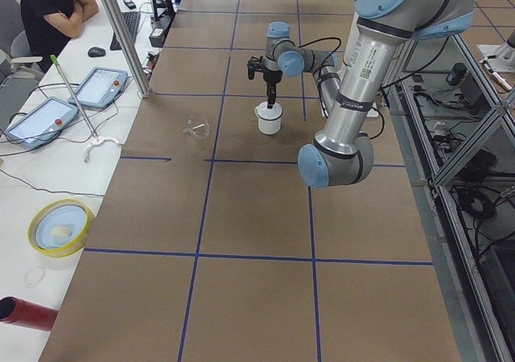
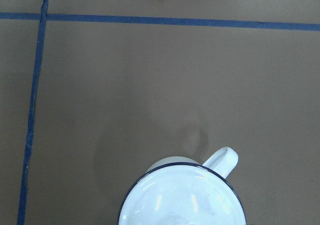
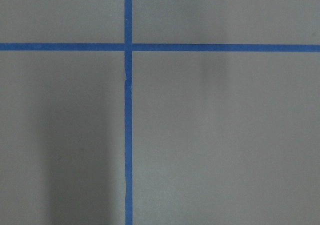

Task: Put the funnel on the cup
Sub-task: 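Lower the left gripper and grasp the knob of the white lid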

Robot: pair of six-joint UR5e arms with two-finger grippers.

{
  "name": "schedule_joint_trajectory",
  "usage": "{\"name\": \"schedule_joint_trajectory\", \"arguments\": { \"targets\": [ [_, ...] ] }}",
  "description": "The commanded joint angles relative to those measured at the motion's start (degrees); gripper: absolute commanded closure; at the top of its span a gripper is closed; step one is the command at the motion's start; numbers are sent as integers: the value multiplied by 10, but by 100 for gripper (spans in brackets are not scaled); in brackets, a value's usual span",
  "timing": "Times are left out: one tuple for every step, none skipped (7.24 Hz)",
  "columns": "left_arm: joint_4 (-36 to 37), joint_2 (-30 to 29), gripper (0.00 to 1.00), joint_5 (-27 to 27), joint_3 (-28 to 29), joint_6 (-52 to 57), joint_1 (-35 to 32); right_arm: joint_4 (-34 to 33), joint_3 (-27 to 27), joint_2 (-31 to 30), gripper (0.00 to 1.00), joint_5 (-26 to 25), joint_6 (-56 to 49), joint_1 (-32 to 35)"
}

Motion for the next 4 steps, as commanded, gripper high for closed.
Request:
{"name": "schedule_joint_trajectory", "arguments": {
  "targets": [
    [-1,1,23,-1,3,2,3,0,0,0,0,0,0,0],
    [-2,1,28,-1,5,3,3,0,0,0,0,0,0,0],
    [-11,2,34,-1,6,4,3,0,0,0,0,0,0,0],
    [-16,3,36,-2,8,4,3,0,0,0,0,0,0,0]
  ]
}}
